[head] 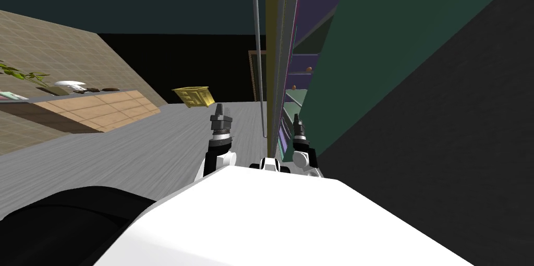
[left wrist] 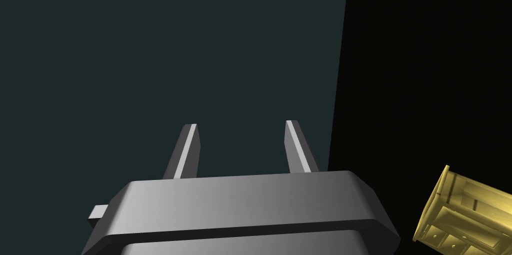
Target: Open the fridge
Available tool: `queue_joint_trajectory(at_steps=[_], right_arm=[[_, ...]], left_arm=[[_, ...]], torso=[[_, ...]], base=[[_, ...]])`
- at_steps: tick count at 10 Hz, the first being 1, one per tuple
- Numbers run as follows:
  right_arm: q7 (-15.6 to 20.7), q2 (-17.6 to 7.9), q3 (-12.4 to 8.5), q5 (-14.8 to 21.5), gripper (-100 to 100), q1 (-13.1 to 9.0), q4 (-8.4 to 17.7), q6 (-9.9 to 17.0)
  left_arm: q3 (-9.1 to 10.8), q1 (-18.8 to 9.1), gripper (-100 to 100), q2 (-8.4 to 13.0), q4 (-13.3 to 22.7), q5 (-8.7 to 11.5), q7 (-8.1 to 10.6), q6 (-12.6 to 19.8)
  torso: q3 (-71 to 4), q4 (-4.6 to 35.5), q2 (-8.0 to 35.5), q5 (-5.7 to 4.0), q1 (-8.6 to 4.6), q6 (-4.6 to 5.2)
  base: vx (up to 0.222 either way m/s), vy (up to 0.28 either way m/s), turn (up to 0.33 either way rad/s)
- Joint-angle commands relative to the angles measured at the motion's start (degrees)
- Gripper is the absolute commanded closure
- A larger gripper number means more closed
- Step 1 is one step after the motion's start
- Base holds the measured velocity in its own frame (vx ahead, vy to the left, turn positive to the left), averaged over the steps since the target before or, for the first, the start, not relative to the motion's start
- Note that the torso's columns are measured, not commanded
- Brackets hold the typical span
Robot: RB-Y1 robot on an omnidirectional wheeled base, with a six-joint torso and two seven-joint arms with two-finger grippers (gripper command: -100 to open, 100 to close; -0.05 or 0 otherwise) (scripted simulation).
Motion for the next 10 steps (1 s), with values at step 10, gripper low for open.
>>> queue_joint_trajectory(at_steps=[10], right_arm=[[-6.4,-0.4,3.2,-5.0,-100,-1.1,2.7,2.2]], left_arm=[[-0.01,0.0,0,0.0,0.0,0.0,0.0,0.0]], torso=[[0.2,0.5,0.5,0.11,-0.41,0.68]], base=[[-0.002,0.007,0.035]])
